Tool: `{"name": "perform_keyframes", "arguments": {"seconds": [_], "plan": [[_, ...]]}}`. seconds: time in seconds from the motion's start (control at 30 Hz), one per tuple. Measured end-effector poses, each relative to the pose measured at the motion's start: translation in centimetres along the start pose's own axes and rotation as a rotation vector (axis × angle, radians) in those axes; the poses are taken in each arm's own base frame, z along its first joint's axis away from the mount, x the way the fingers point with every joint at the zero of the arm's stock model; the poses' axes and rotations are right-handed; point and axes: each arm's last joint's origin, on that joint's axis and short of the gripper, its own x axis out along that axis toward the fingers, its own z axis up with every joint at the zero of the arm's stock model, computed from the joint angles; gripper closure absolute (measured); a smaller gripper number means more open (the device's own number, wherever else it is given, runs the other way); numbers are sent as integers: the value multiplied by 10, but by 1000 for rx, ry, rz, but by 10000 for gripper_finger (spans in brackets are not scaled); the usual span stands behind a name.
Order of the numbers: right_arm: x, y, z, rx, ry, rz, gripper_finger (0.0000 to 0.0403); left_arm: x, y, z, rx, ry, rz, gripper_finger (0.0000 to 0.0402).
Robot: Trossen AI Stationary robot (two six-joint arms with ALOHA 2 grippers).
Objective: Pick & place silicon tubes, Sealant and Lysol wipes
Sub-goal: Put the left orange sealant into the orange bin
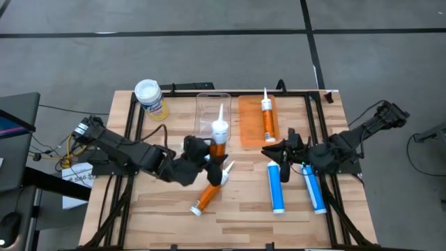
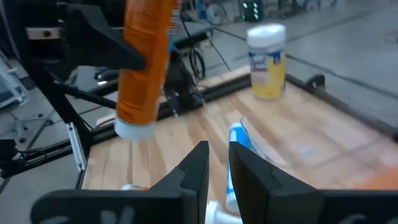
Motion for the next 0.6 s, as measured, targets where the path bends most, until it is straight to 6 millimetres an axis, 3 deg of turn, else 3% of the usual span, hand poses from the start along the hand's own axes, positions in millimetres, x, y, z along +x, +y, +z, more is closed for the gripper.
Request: {"name": "perform_keyframes", "arguments": {"seconds": [0.13,0.37,0.6], "plan": [[4,-2,7,-59,-32,37,349,10,1,5,28,-13,-19,207],[11,-9,17,-84,-71,104,337,33,-5,-7,78,1,-41,208],[20,-21,25,-57,-86,158,243,44,-6,-8,97,-15,-46,208]]}}
